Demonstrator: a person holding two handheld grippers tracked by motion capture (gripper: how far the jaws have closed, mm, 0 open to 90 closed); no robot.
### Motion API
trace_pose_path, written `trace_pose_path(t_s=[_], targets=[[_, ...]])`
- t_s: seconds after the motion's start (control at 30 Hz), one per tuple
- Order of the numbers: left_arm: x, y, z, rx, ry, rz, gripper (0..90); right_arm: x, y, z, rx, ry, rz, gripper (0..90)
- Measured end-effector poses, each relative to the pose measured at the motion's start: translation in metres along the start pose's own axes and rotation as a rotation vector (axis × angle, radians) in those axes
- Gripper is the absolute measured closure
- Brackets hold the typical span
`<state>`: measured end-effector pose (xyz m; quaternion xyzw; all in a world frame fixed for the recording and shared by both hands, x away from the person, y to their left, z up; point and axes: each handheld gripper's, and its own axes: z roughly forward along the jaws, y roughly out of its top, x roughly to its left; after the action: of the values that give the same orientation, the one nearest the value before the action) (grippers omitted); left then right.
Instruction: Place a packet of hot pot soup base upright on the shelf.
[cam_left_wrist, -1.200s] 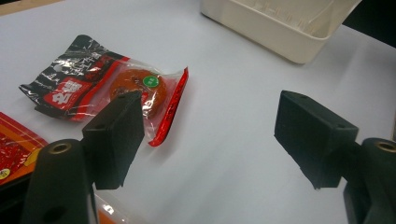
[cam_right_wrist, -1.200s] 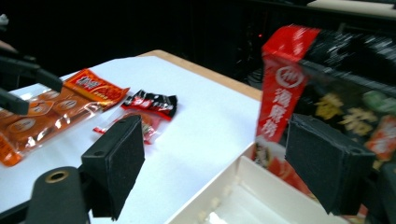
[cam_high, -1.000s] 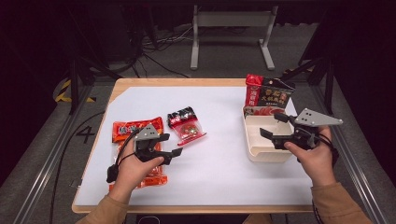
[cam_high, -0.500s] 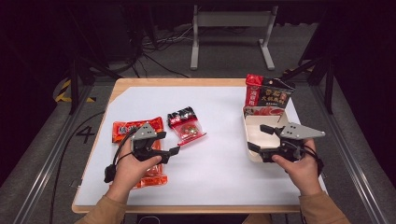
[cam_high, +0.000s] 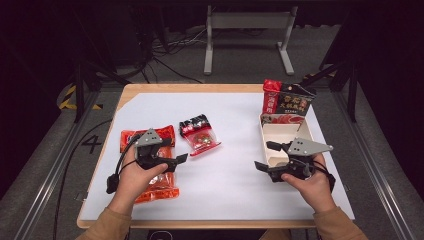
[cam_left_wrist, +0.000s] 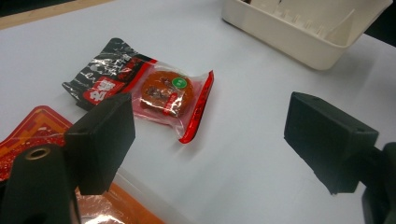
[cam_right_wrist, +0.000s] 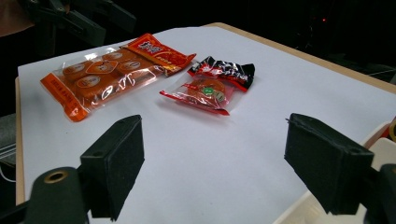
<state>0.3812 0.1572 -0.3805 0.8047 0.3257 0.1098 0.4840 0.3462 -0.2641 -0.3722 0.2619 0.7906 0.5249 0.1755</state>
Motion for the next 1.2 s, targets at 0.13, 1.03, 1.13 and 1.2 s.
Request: trace_pose_path(t_s=[0.13,1.03,1.13,1.2], targets=[[0.005,0.001,-0.005,-0.015,0.026,-0.011,15.9,0.006,-0.001,0.003,0.001,0.009,-0.001,20.7],[0.064,-0.008,-0.037,-0.012,0.209,-0.005,14.1,0.022,-0.011,0.018,0.041,0.035,-0.042,20.5],[0.074,-0.014,-0.036,-0.008,0.216,-0.019,13.9,0.022,-0.012,0.019,0.048,0.033,-0.044,20.6],[0.081,-0.018,-0.036,-0.005,0.229,-0.026,13.9,0.022,-0.012,0.02,0.052,0.031,-0.046,20.6]])
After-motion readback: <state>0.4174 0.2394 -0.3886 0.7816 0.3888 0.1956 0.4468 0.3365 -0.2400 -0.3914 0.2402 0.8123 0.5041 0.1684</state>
